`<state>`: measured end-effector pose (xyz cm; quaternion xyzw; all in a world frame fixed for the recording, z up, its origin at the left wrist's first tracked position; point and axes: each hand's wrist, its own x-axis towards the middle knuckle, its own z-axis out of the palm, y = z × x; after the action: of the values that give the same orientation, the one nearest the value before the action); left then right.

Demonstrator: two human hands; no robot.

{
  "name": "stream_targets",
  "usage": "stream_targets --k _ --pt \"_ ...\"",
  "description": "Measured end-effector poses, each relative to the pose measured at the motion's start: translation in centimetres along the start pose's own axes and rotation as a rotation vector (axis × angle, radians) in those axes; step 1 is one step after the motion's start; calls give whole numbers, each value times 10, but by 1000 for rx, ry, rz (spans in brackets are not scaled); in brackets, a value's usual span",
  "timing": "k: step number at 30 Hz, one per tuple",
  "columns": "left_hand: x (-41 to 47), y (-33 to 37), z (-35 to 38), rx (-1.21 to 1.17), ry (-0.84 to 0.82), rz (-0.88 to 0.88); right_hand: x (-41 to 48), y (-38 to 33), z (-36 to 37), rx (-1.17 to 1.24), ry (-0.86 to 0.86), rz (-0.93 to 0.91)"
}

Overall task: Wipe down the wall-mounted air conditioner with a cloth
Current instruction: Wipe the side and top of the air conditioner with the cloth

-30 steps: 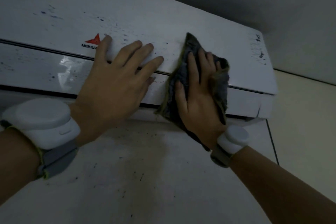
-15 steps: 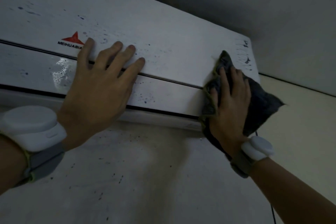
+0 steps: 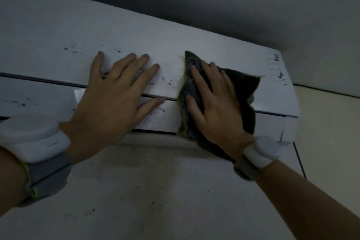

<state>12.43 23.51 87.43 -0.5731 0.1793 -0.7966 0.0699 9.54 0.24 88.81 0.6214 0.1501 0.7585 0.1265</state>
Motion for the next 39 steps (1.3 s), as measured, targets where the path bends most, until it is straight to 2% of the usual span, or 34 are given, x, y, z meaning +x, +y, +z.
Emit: stream_targets --k 5,11,15,21,28,32,39 --pt "0 -3 2 0 -72 16 76 17 -4 48 -185 160" --pt "0 -8 8 10 -59 28 146 28 11 -24 -238 249" --pt "-3 -6 11 0 -33 29 132 21 12 -24 -192 206" --pt "-4 -7 14 8 3 40 57 -4 -3 13 -181 38" --pt "-3 -9 10 7 -25 52 -13 -26 -7 61 -172 5" --pt "-1 -14 8 25 -39 79 18 -21 -9 62 -180 51" --pt "-3 -14 10 16 -14 87 123 0 11 5 -237 179"
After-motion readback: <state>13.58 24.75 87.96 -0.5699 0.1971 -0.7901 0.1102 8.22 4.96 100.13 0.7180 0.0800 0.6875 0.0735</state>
